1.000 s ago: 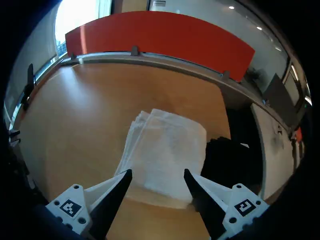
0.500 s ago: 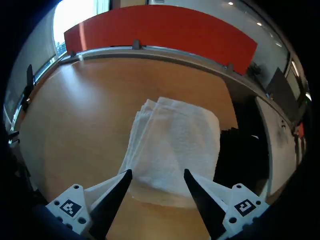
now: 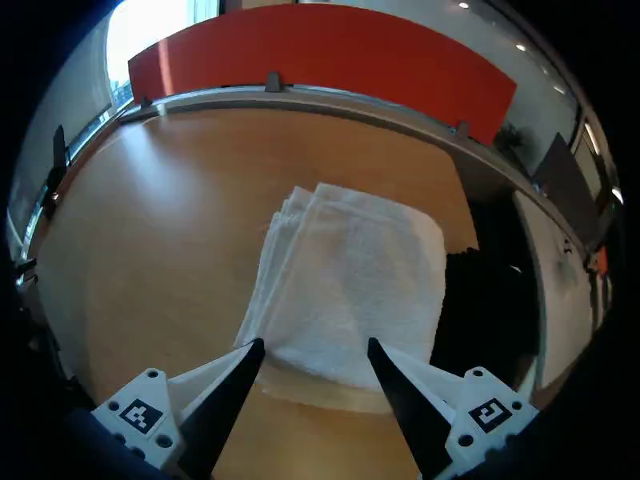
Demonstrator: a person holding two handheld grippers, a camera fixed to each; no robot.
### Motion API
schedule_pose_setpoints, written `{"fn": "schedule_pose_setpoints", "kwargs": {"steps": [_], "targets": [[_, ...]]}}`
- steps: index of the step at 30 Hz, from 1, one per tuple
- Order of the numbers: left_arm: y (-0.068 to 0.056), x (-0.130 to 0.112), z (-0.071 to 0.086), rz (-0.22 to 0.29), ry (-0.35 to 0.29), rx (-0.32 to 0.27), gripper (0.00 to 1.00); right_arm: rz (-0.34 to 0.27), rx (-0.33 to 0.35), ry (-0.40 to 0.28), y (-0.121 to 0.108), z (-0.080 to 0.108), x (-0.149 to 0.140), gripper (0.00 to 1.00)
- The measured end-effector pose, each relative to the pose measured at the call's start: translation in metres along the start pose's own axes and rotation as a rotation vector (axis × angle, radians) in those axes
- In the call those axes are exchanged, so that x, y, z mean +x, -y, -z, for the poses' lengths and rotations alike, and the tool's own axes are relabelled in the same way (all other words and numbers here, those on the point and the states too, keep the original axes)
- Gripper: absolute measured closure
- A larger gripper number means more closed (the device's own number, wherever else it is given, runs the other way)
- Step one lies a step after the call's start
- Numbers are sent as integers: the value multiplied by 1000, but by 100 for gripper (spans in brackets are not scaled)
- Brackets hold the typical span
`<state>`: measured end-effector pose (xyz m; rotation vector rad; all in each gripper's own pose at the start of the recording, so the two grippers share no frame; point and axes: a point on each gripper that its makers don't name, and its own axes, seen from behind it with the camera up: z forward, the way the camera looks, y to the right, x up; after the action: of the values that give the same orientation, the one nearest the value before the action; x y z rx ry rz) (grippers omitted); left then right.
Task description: Fold towel
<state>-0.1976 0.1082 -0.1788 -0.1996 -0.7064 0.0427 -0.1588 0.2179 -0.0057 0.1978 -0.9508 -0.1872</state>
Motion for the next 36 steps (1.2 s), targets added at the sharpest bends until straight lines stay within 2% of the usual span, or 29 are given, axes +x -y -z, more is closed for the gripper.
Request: {"fn": "schedule_pose_setpoints", "kwargs": {"steps": [6, 14, 36], "targets": [[0, 0, -1, 2, -2, 0, 8, -7, -7, -48, -6, 9, 22, 0], [1, -1, 0, 8, -2, 6, 7, -19, -18, -82, -13, 11, 41, 0], [9, -6, 2, 35, 8, 42, 7, -60, -37, -145, -30, -10, 101, 0]]}}
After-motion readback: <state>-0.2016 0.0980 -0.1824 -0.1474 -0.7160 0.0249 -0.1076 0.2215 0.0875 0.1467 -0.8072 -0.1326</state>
